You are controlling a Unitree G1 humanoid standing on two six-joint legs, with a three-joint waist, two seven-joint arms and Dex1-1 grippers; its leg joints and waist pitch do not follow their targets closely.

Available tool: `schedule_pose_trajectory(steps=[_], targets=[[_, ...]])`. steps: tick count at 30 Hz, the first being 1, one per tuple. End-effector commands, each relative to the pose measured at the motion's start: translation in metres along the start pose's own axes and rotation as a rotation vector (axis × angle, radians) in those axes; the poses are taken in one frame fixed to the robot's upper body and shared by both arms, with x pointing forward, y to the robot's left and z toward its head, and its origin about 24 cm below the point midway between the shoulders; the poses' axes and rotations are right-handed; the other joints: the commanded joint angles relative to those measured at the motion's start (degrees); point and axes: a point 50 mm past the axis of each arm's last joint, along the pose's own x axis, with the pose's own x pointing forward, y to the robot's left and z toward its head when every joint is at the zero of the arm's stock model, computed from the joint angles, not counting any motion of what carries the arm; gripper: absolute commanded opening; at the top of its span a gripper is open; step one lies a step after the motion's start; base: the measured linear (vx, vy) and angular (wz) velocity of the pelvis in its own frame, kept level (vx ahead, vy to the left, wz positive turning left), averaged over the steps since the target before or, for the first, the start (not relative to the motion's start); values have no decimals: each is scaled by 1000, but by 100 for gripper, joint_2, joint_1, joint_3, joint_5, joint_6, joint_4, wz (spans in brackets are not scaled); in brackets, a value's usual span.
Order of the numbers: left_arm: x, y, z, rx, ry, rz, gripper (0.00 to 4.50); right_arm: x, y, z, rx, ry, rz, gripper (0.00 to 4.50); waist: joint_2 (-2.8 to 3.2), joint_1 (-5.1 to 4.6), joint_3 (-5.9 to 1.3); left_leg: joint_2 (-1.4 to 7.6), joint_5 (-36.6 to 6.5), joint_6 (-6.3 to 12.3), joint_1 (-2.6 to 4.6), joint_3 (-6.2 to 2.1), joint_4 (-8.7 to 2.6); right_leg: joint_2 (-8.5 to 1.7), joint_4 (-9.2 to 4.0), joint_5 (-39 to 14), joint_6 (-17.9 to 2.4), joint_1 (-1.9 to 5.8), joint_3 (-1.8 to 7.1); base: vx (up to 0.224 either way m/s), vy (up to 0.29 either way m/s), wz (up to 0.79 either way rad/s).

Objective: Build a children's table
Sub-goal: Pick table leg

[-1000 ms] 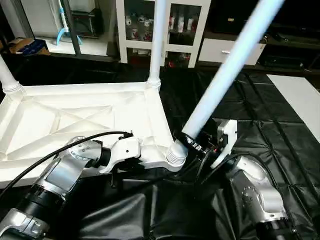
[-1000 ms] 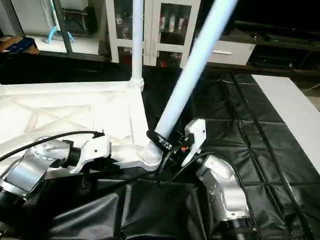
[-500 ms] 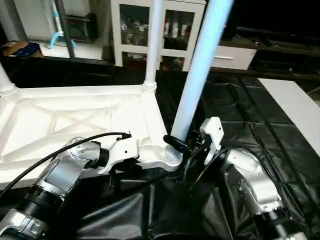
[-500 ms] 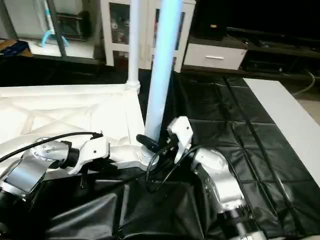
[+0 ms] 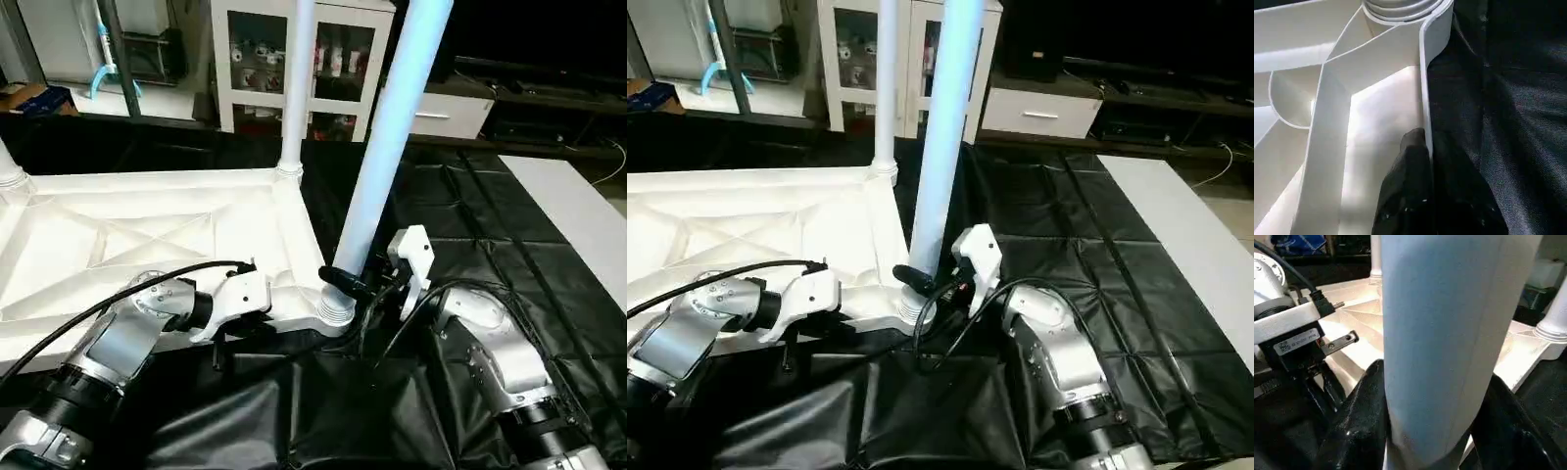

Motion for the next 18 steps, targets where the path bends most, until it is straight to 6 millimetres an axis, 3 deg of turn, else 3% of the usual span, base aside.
schedule_pose_trajectory(steps=[1,7,11,12,18], targets=[[8,-8,7,37,-26,-44,0,-29,-8,-59,151,252,-166,180,126,-48,-94,245,-3666,-574,238,-214,-633,-48,-534,-2477,-598,-156,13,0,0,0],[9,-7,8,37,-29,-42,0,-28,-10,-58,144,244,-203,180,137,-63,-84,246,-3854,-618,240,-242,-656,-50,-563,-2703,-520,-169,-1,0,0,0],[9,-6,9,32,-31,-36,0,-28,-14,-59,124,247,-253,180,180,-83,-101,246,-3866,-670,241,-256,-702,-24,-562,-2396,-537,-139,-24,0,0,0],[10,-6,9,32,-32,-35,0,-27,-14,-59,121,248,-260,180,163,-86,-92,241,-3905,-665,241,-251,-702,-19,-567,-2392,-546,-150,-25,0,0,0],[15,-4,19,-3,-52,13,0,-29,-31,-63,87,283,-491,180,145,-162,-58,222,-4156,-700,225,-288,-712,-49,-622,-2944,-458,-167,-51,0,0,0]])
